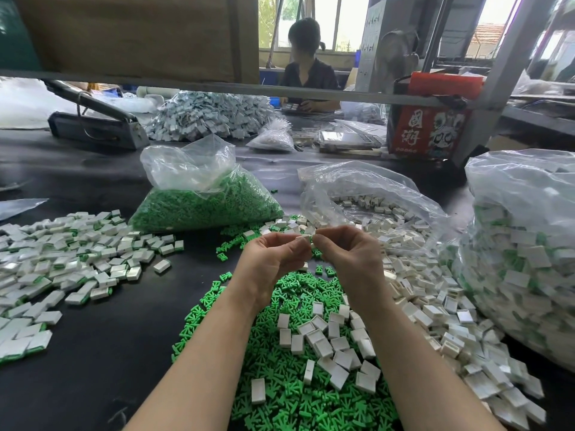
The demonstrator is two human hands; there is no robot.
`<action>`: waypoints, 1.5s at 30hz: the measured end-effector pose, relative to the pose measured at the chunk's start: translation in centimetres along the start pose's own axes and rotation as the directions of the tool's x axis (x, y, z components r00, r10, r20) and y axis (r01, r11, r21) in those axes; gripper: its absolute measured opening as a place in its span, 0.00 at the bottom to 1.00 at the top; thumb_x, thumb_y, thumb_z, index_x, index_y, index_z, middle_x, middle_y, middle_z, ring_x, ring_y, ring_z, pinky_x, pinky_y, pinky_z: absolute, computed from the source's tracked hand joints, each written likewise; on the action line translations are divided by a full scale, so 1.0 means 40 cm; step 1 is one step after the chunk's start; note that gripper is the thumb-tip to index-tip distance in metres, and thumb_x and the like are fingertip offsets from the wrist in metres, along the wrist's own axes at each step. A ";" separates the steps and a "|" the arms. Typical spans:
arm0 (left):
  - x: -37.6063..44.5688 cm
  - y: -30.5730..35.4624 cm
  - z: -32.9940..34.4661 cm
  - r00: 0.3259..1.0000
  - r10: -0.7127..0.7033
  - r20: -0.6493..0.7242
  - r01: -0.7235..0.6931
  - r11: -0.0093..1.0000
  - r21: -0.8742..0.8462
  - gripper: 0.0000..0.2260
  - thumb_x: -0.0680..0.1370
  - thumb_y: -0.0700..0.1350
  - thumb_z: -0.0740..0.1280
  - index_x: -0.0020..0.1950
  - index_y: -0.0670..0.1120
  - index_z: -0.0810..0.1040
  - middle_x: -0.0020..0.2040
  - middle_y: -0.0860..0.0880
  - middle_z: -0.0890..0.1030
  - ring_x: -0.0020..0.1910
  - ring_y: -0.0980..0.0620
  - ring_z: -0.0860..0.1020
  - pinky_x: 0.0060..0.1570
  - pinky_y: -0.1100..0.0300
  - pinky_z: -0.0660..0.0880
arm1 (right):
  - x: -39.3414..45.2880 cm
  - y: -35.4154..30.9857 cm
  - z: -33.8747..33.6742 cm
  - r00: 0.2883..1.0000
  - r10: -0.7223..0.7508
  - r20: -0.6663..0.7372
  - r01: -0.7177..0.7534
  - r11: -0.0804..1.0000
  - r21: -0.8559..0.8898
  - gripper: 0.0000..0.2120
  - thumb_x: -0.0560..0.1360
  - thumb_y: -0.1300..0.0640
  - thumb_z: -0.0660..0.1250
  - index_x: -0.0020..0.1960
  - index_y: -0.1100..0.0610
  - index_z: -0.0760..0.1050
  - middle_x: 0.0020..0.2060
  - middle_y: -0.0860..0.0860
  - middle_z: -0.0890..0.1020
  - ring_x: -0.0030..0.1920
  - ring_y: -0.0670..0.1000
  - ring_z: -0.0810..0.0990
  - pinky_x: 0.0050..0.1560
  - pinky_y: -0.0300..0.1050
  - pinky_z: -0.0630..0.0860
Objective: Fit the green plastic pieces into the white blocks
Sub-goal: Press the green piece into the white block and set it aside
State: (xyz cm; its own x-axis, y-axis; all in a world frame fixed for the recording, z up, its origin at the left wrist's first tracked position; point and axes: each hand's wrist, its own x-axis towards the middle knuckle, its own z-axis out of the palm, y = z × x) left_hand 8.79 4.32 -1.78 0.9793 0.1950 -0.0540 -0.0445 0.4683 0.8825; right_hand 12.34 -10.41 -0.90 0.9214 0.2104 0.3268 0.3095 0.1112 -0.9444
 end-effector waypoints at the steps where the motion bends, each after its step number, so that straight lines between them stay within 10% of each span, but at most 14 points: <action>1: 0.000 0.000 0.000 1.000 -0.004 0.001 0.004 1.000 -0.012 0.09 0.62 0.41 0.77 0.40 0.42 0.83 0.41 0.41 0.85 0.38 0.49 0.85 0.34 0.63 0.79 | 0.000 -0.001 0.001 1.000 -0.003 0.000 0.003 1.000 -0.004 0.04 0.72 0.66 0.72 0.47 0.62 0.81 0.40 0.57 0.85 0.40 0.53 0.85 0.43 0.42 0.82; 9: -0.008 -0.001 0.007 1.000 0.002 0.027 -0.002 1.000 -0.010 0.11 0.64 0.41 0.75 0.45 0.40 0.80 0.41 0.42 0.85 0.38 0.51 0.85 0.34 0.64 0.78 | -0.002 0.000 -0.003 0.999 0.014 0.036 -0.014 1.000 -0.014 0.07 0.73 0.65 0.71 0.51 0.62 0.81 0.43 0.56 0.85 0.44 0.53 0.85 0.46 0.41 0.81; 22: -0.009 0.030 -0.017 0.981 0.030 0.190 -0.159 0.683 0.713 0.09 0.81 0.45 0.66 0.43 0.44 0.79 0.30 0.52 0.80 0.27 0.57 0.72 0.29 0.67 0.69 | -0.002 -0.003 -0.005 0.993 -0.042 0.110 0.061 0.983 -0.173 0.05 0.72 0.66 0.72 0.49 0.63 0.82 0.42 0.55 0.86 0.41 0.49 0.85 0.44 0.37 0.80; 34: -0.022 0.026 -0.014 0.963 -0.033 0.267 -0.165 0.709 0.686 0.11 0.83 0.45 0.60 0.46 0.42 0.78 0.31 0.52 0.72 0.32 0.54 0.67 0.31 0.63 0.63 | -0.004 0.002 -0.009 0.990 0.080 0.116 -0.071 0.994 -0.084 0.05 0.74 0.64 0.71 0.50 0.62 0.82 0.43 0.59 0.85 0.45 0.62 0.83 0.49 0.53 0.81; 45: -0.024 0.020 0.002 0.961 -0.021 0.276 -0.155 0.786 0.599 0.11 0.84 0.39 0.55 0.49 0.39 0.75 0.30 0.51 0.69 0.26 0.62 0.66 0.27 0.71 0.64 | 0.003 0.030 0.005 0.987 0.009 0.159 0.053 0.923 -0.381 0.09 0.80 0.58 0.64 0.50 0.58 0.83 0.39 0.50 0.85 0.39 0.44 0.83 0.40 0.39 0.79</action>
State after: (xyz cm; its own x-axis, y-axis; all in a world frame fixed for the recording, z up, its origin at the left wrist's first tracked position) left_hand 7.82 4.45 -0.99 0.9964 -0.0607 0.0584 -0.0684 -0.1786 0.9815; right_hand 12.77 -10.03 -1.98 0.8750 0.3632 0.3201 0.4242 -0.2566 -0.8685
